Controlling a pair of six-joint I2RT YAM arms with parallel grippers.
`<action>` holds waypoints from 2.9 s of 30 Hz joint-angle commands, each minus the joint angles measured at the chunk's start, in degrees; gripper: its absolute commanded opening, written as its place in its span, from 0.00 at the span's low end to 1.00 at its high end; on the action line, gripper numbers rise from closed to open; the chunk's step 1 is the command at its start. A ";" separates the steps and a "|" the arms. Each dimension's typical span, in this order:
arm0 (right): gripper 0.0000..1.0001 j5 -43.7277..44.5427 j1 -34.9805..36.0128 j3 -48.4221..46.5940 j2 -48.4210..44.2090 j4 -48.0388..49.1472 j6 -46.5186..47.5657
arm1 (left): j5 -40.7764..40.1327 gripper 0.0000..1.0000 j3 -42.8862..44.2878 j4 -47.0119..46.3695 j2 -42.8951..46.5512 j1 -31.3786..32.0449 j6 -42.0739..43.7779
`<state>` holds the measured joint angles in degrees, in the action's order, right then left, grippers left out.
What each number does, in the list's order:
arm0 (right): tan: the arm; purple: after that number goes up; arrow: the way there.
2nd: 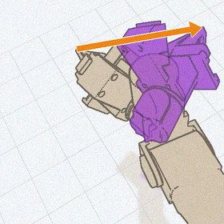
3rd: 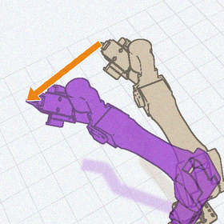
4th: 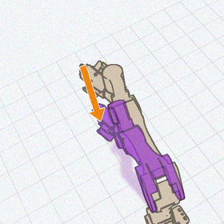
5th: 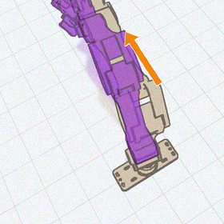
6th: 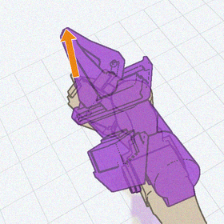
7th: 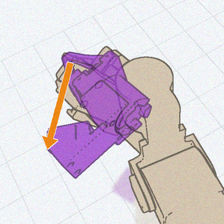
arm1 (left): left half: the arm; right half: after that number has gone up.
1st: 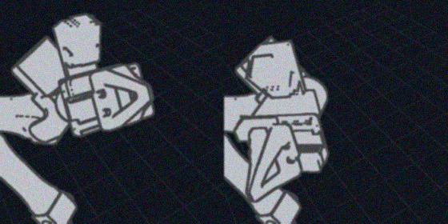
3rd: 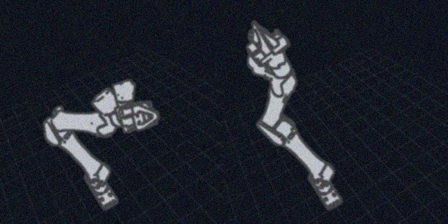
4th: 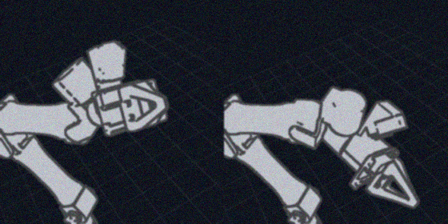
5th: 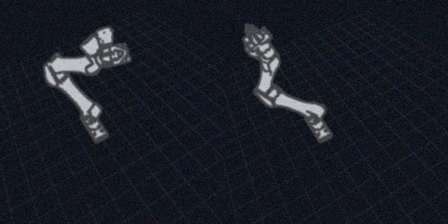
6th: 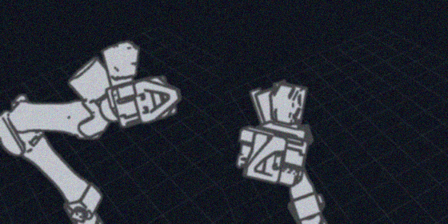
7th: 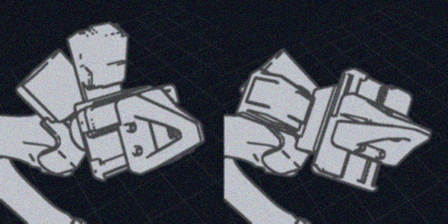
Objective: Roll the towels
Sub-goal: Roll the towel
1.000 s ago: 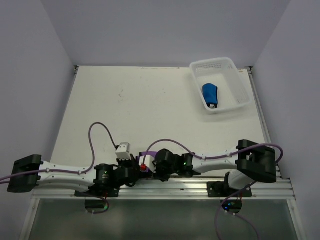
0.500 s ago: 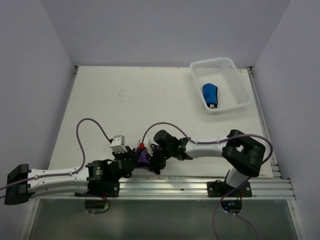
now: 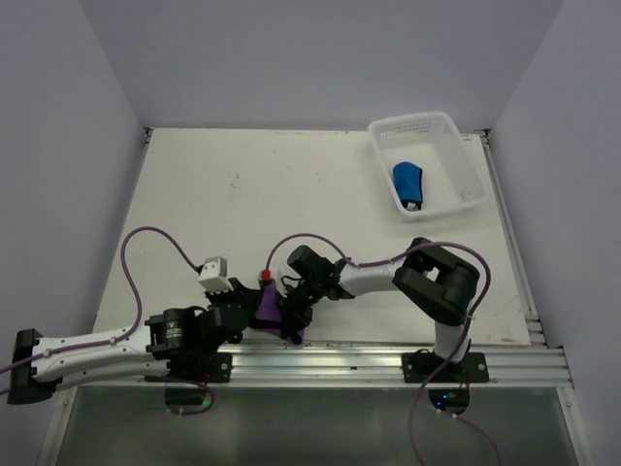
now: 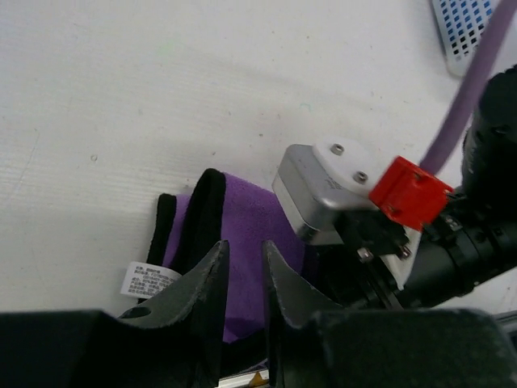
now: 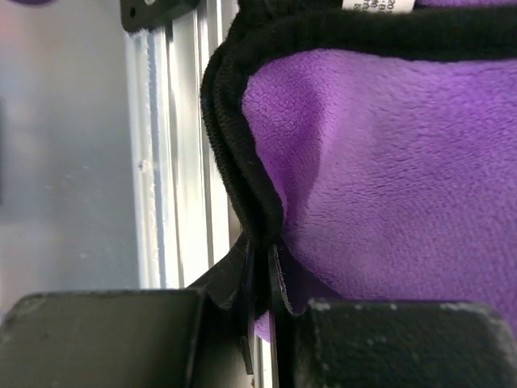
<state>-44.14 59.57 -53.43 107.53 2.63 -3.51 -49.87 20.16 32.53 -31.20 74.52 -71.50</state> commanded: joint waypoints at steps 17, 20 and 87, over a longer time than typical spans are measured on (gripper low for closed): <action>0.00 -11.93 -7.27 -11.96 11.21 -8.26 -4.75 | 10.05 0.05 -6.88 -17.59 2.02 0.36 5.94; 0.00 -12.55 -7.80 -12.57 11.92 -9.13 -4.58 | 10.14 0.00 -9.17 -18.91 2.81 1.76 5.06; 0.40 37.73 8.37 7.99 -21.66 -2.99 4.21 | 2.23 0.00 -9.26 -17.06 -16.17 2.47 -5.93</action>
<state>-9.43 67.48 -45.30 85.76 -4.38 -0.01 -46.81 9.72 12.88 -47.09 76.69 -77.19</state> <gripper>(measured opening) 0.401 0.005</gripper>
